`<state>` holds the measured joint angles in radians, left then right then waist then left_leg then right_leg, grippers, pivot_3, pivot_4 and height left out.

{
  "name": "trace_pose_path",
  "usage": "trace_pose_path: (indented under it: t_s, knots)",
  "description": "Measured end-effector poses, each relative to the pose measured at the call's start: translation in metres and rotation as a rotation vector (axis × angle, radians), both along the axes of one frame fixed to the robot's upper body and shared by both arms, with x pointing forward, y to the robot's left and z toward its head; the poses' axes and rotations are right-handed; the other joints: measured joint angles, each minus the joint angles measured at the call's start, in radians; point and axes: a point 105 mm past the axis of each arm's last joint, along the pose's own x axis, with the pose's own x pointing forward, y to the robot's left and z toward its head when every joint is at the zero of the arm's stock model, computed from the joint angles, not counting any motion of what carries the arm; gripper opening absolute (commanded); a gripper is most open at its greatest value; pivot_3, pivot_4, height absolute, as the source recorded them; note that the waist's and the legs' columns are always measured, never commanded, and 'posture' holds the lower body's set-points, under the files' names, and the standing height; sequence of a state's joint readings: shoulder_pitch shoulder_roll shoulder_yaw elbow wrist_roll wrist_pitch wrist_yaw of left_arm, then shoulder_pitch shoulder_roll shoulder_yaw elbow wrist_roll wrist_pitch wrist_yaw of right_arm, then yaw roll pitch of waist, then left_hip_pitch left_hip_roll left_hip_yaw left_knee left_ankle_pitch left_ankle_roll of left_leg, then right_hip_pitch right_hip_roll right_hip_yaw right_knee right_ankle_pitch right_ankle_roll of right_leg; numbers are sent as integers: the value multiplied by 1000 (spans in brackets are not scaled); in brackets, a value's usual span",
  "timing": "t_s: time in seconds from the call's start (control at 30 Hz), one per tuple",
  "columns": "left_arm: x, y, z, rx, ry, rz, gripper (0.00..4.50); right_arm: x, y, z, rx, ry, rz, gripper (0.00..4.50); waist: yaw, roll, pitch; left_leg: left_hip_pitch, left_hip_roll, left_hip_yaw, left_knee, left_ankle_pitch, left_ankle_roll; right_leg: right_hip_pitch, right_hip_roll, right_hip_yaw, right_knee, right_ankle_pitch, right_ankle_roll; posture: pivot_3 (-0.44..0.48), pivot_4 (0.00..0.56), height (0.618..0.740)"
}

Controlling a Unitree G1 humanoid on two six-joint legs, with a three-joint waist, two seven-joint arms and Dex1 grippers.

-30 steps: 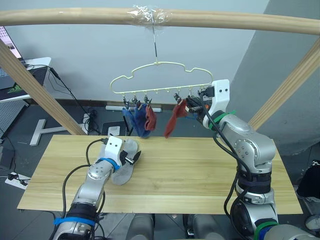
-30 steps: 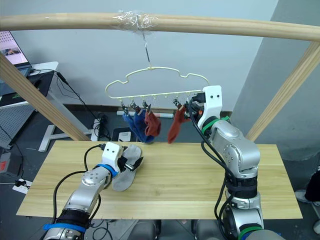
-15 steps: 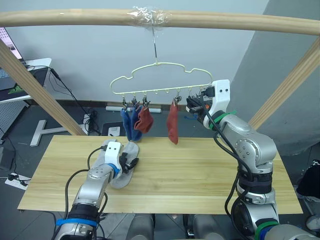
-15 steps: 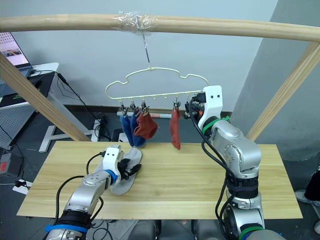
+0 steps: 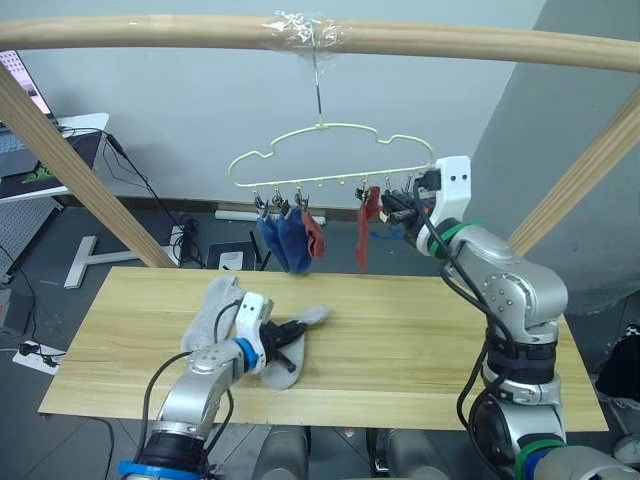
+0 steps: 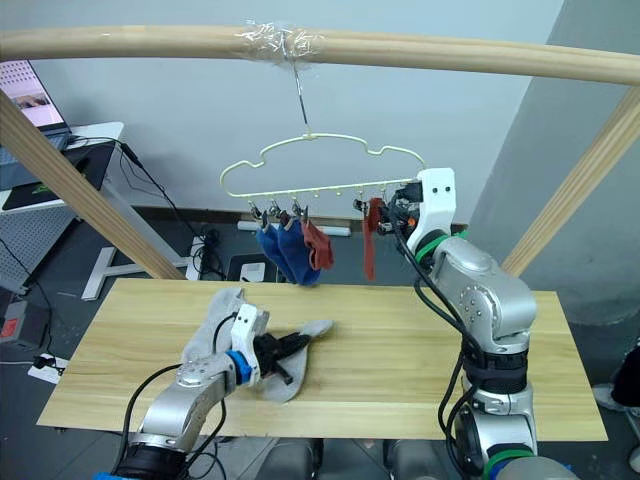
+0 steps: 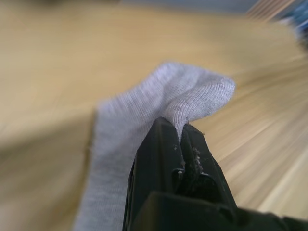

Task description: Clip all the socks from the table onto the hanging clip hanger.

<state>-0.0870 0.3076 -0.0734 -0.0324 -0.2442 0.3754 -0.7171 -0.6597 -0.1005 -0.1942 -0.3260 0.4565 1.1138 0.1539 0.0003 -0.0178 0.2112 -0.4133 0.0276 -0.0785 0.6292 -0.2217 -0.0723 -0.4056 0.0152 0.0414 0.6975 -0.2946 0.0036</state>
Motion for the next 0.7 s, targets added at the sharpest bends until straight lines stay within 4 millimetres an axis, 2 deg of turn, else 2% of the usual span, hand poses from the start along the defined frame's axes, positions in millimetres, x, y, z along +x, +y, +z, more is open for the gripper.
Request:
trace_pose_path:
  t_s: [0.1,0.23,0.43,0.7]
  knots:
    - [6,-31,39,-141,-123,-34,25,0,-5,8,108,90,-7,98,0,0,0,-1,0,0,0,0,0,0,0,0,0,1,-1,91,168,740]
    - [16,-53,75,-245,-220,-19,25,-1,-6,18,260,208,-7,98,-1,0,0,-1,-1,0,0,0,0,0,1,-1,0,1,-1,84,168,740]
    - [24,-75,98,-312,-272,-4,25,-2,-8,20,330,289,-19,98,-2,0,0,-2,-2,1,0,0,0,-1,1,0,0,1,-1,71,173,740]
    - [28,-70,107,-325,-321,26,25,-1,-10,20,345,299,-35,98,-3,0,0,-2,-2,1,0,0,0,-1,1,0,0,1,-1,71,173,740]
